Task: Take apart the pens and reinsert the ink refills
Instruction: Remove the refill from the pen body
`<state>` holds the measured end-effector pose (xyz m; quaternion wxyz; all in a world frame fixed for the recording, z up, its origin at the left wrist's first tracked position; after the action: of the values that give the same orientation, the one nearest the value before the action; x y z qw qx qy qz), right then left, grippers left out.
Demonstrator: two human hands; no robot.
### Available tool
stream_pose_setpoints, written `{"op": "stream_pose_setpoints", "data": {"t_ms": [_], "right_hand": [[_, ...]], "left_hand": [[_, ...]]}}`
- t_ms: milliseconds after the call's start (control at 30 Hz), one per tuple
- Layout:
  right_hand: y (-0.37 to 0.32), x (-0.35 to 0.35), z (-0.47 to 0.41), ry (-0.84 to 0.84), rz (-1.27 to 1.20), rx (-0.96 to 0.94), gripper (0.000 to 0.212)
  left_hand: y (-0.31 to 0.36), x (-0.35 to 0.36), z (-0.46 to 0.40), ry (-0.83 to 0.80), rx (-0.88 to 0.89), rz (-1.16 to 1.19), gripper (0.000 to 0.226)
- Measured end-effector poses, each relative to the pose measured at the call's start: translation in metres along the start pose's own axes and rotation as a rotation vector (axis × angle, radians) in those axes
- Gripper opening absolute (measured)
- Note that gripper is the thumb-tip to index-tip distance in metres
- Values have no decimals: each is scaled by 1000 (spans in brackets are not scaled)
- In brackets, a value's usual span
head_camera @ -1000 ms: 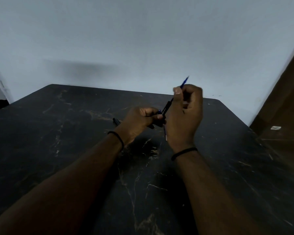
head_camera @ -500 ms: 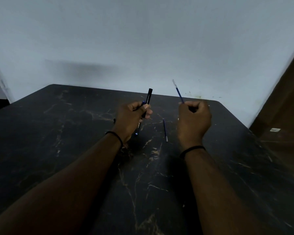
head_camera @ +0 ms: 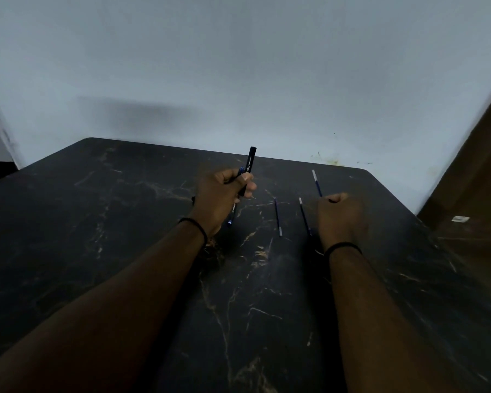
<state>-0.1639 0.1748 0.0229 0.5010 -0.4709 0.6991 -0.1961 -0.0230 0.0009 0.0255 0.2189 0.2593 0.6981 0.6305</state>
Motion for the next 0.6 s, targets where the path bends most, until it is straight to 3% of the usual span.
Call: {"op": "stream_pose_setpoints", "data": {"t_ms": [200, 333, 433, 600], "right_hand": [[10, 9, 0, -245, 236, 19, 30], [10, 11, 2, -263, 326, 6, 33], [11, 16, 3, -296, 278, 21, 40], [11, 22, 1, -276, 105, 36, 27]], "left_hand": [[1, 2, 2, -6, -4, -27, 13], [2, 2, 3, 2, 2, -25, 14], [2, 3, 3, 0, 2, -27, 14], [2, 2, 3, 5, 6, -45, 19]]}}
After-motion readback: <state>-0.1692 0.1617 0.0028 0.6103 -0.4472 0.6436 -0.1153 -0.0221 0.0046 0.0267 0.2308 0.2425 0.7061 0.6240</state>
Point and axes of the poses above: each hand's wrist, its own z-axis away from the middle knuckle, its own x-axis out of the palm, y = z × x, the point moved 3 cm from there along -z, towards the middle knuckle, and after that the axes turned 11 degrees about -x, right-handed, at the moved point
